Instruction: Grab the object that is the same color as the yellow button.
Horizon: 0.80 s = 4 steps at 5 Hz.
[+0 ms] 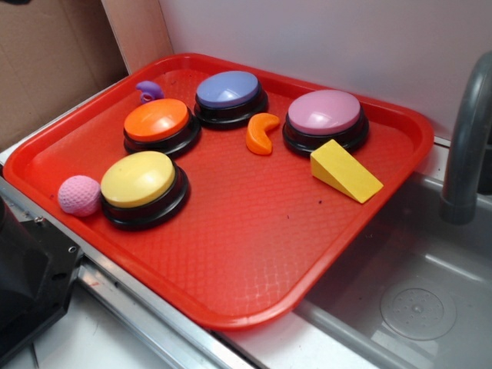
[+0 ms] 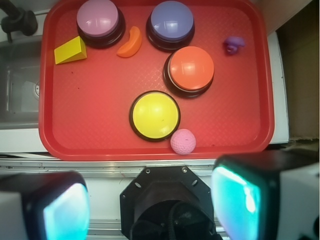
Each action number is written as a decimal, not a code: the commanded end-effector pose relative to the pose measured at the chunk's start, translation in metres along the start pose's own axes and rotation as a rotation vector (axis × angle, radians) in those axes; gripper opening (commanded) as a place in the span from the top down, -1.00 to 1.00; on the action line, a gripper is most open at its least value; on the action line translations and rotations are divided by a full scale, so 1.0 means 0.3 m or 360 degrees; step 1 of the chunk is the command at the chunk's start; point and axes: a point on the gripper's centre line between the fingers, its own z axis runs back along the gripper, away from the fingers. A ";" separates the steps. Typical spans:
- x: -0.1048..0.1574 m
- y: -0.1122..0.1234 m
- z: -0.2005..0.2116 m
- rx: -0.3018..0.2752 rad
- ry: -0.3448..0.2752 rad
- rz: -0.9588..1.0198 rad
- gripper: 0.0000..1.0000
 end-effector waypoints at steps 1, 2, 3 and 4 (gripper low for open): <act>0.000 0.000 0.000 0.0000 0.0000 0.0000 -1.00; 0.043 -0.014 -0.017 0.0016 0.0002 -0.0269 -1.00; 0.087 -0.040 -0.034 0.0124 -0.0075 -0.0477 -1.00; 0.133 -0.097 -0.068 0.0192 -0.0137 -0.0777 -1.00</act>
